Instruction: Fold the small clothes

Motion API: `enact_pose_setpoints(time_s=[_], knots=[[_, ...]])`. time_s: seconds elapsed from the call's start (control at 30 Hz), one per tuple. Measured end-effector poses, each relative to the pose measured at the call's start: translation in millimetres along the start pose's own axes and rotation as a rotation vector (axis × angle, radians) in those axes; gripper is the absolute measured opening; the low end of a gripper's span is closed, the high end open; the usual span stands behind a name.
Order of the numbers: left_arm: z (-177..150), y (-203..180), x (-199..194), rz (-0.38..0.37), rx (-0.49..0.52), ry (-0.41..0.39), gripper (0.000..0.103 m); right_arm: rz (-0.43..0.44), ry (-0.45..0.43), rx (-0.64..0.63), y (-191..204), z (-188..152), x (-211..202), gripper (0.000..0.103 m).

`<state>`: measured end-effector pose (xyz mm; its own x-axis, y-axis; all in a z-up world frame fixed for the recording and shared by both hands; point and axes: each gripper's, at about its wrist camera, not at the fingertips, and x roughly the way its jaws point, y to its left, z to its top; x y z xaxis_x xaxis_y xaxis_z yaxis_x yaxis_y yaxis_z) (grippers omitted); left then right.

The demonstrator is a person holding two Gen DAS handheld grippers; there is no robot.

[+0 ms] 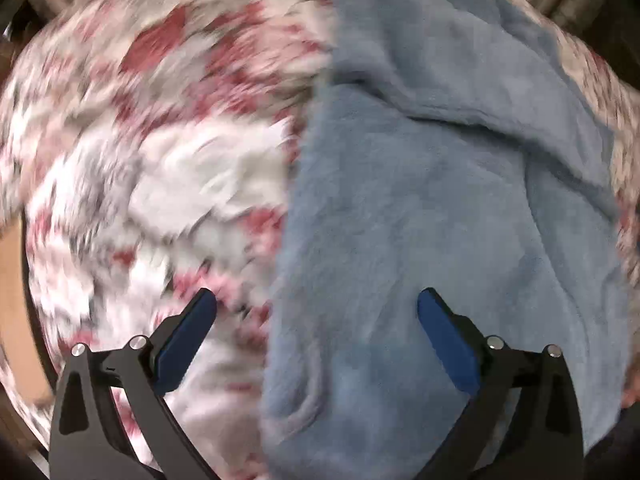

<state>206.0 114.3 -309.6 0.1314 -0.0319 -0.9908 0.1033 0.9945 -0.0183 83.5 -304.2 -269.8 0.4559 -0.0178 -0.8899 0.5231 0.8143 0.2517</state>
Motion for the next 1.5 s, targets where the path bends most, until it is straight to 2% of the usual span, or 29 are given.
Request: enact_pose_setpoints(time_s=[0.07,0.13,0.2,0.3,0.37,0.47,0.5,0.6,0.7,0.77,0.83,0.87,0.9,0.97,1.0,1.03,1.13,1.23,1.33,1.5], knots=[[-4,15,-13,-0.01,-0.039,-0.012,0.098,0.025,0.003,0.046,-12,-5,-13,0.099],[-10,13,-26,0.025,0.002,-0.041,0.098,0.054,-0.016,0.041,-17,-15,-34,0.099],[-25,-1,-43,0.096,0.085,-0.093,0.098,0.076,0.0,-0.009,-15,-27,-46,0.099],[-50,-25,-64,0.176,0.166,-0.153,0.098,0.038,0.007,-0.074,-12,-45,-61,0.099],[-68,-45,-78,0.214,0.195,-0.186,0.098,0.054,0.027,-0.078,-14,-58,-69,0.099],[-82,-49,-101,0.209,0.218,-0.233,0.098,0.099,0.06,-0.044,-18,-71,-77,0.099],[-95,-60,-107,0.201,0.219,-0.243,0.098,0.106,0.064,-0.038,-18,-73,-81,0.099],[-108,-64,-121,0.184,0.219,-0.273,0.098,0.094,0.035,-0.062,-15,-77,-97,0.099],[-118,-67,-130,0.182,0.222,-0.287,0.098,0.041,-0.076,-0.13,-7,-78,-126,0.099],[-123,-69,-135,0.198,0.229,-0.296,0.098,0.023,-0.278,-0.149,-5,-84,-169,0.099],[-126,-68,-139,0.2,0.226,-0.304,0.098,0.035,-0.444,-0.144,-9,-90,-199,0.1],[-128,-68,-140,0.191,0.222,-0.3,0.098,0.049,-0.476,-0.139,-12,-93,-205,0.1],[-129,-68,-142,0.192,0.221,-0.297,0.098,0.069,-0.466,-0.125,-17,-93,-205,0.1],[-130,-66,-146,0.206,0.213,-0.304,0.098,0.142,-0.253,-0.063,-29,-83,-182,0.1],[-131,-65,-148,0.195,0.207,-0.307,0.098,0.182,-0.182,-0.032,-35,-81,-172,0.1],[-132,-65,-149,0.173,0.2,-0.304,0.098,0.208,-0.152,-0.01,-39,-83,-164,0.1],[-132,-65,-141,0.14,0.194,-0.272,0.098,0.19,-0.155,-0.062,-33,-90,-156,0.1],[-129,-65,-132,0.148,0.203,-0.255,0.098,0.193,-0.108,-0.079,-27,-91,-144,0.1],[-122,-60,-121,0.119,0.184,-0.223,0.098,0.176,-0.08,-0.076,-27,-91,-131,0.1],[-107,-45,-103,0.071,0.133,-0.172,0.098,0.247,-0.017,0.002,-40,-86,-109,0.1]])
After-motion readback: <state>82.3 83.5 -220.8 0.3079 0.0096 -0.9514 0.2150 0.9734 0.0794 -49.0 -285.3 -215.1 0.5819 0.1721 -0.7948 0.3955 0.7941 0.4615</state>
